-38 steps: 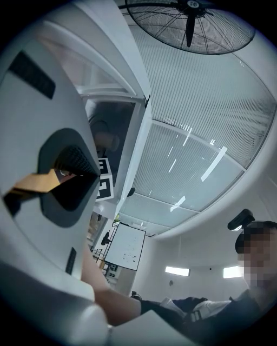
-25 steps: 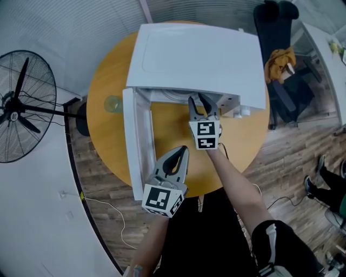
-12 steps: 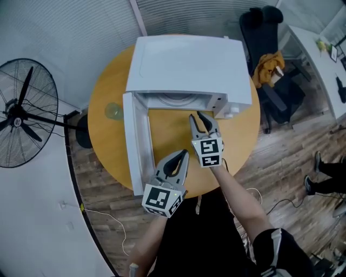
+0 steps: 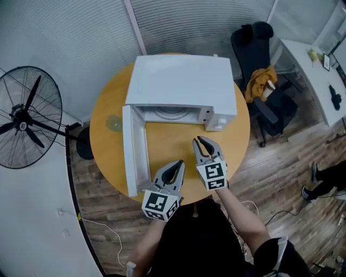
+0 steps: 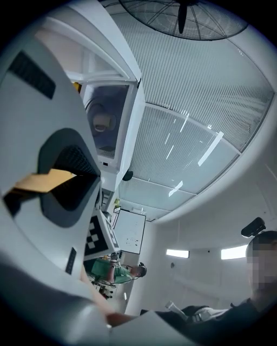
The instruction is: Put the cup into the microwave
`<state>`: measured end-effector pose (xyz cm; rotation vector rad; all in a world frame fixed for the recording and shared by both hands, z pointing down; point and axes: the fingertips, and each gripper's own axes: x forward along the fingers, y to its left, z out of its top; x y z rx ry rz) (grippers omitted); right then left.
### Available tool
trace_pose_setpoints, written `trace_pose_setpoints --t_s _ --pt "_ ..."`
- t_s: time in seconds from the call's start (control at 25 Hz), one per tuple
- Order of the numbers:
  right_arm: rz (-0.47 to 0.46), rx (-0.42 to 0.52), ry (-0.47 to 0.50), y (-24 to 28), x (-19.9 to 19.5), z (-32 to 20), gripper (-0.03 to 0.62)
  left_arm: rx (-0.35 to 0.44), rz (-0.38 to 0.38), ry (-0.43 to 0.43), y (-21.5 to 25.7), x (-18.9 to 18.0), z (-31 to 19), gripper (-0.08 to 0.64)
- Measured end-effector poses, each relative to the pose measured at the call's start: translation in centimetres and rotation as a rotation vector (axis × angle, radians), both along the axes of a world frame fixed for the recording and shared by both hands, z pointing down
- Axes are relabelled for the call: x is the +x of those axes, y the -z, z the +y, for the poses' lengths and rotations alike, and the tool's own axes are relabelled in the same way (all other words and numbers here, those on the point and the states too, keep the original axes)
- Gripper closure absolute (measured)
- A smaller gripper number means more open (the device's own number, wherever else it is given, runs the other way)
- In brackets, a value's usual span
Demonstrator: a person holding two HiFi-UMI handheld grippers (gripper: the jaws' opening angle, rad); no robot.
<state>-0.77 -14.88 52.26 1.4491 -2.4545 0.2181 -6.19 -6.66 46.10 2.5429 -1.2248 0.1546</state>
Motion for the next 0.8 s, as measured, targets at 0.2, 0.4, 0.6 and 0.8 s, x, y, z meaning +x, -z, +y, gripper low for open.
trace_pose_setpoints --t_s 0.2,0.4,0.6,0.8 --pt "-0.019 0.005 0.055 2.0 1.0 2.6 0.559 -0.006 -0.001 0.060 0.5 0.7 -0.1 0.565" --pt "-0.029 0.018 0.146 4.1 1.3 5.5 0.571 0.011 -0.004 0.107 1.5 1.9 0.9 0.565" --pt "-0.042 0.044 0.198 6.5 2.4 8.5 0.583 0.029 -0.007 0.133 2.6 3.2 2.9 0.565" --pt "-0.064 0.078 0.221 9.4 4.6 11.2 0.583 0.047 -0.010 0.148 3.6 4.7 4.7 0.565"
